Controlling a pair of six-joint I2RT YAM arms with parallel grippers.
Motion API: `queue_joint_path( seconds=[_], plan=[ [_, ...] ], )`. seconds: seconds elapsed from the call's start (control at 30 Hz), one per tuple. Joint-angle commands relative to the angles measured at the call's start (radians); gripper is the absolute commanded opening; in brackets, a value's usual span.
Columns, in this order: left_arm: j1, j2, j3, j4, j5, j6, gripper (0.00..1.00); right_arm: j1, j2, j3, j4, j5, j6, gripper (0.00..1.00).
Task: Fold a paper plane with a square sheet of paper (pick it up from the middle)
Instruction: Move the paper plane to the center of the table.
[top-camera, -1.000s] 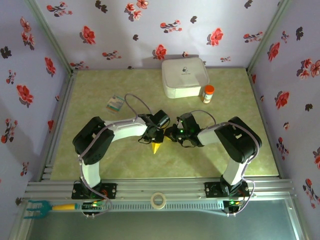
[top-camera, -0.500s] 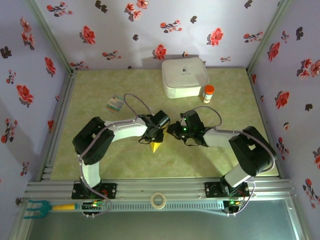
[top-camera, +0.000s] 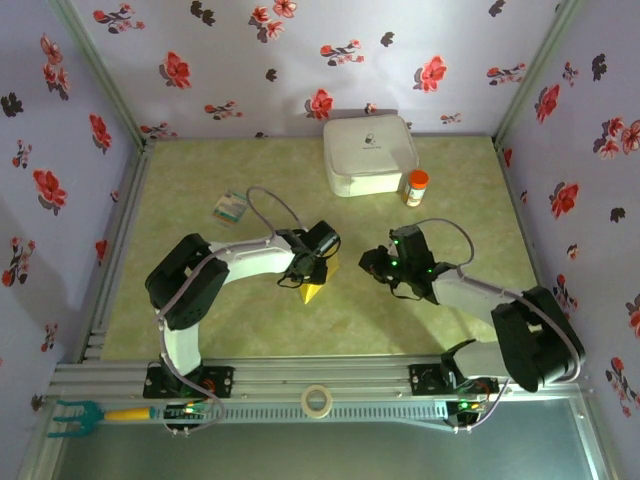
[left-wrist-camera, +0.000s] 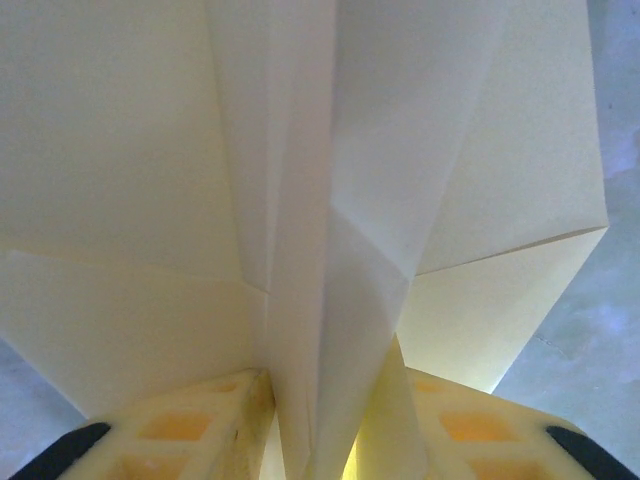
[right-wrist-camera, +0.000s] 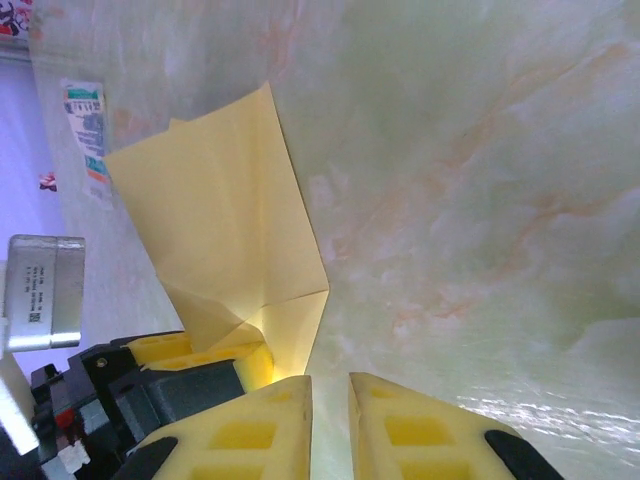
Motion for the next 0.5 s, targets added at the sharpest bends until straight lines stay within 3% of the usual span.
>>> queue_joint_path(
  seconds=[0.0, 0.3, 0.47],
  plan=[
    [0.002, -0.005, -0.035, -0.050, -0.019, -0.040, 0.37, -0.014, -0.043, -0.012, -0.073, 0.037, -0.041, 0.19],
    [0.002, -0.122, -0.047, -0.026, -0.008, -0.113, 0.39, -0.030, -0.104, -0.020, -0.132, 0.055, -0.060, 0.21],
    [0.002, -0.186, -0.063, -0.016, -0.015, -0.127, 0.46, -0.031, -0.111, -0.015, -0.147, 0.052, -0.069, 0.22]
  ],
)
